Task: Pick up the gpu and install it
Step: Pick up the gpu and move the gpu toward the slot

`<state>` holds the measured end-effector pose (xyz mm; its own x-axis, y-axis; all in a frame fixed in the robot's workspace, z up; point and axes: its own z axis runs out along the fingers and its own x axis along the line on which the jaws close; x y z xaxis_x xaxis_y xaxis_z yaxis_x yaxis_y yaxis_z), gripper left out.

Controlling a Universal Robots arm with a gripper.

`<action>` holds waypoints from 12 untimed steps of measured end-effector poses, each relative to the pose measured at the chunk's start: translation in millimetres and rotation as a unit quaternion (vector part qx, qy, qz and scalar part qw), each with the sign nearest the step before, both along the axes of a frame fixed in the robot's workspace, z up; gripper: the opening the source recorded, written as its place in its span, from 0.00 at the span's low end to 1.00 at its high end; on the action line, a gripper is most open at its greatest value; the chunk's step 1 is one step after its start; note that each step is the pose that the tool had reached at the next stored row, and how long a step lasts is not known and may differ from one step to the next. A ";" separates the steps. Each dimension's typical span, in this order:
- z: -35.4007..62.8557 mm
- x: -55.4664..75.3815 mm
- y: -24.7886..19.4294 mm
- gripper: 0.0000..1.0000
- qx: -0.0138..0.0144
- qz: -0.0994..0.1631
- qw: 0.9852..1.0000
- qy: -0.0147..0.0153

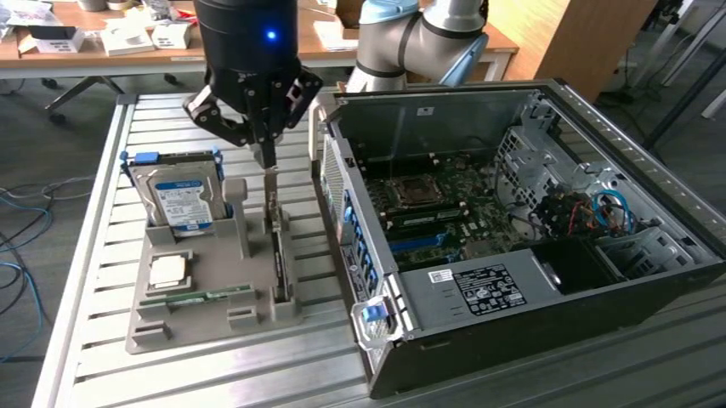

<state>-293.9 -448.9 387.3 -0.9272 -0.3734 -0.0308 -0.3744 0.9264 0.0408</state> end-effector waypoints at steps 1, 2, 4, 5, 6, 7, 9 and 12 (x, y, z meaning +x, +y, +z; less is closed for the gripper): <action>-0.2 -0.1 0.0 0.11 0.000 0.008 1.000 0.000; -0.4 -0.1 0.0 0.11 -0.001 0.013 1.000 0.000; -0.8 -0.1 0.0 0.11 -0.001 0.005 1.000 0.000; -1.3 -0.1 0.0 0.11 -0.001 -0.004 1.000 0.000; -1.6 -0.1 0.0 0.11 -0.001 -0.013 1.000 0.000; -2.0 -0.1 0.0 0.11 -0.001 -0.022 1.000 0.000; -2.8 -0.1 0.0 0.11 -0.001 -0.041 0.999 0.000; -4.0 -0.1 0.0 0.11 -0.001 -0.067 0.998 0.000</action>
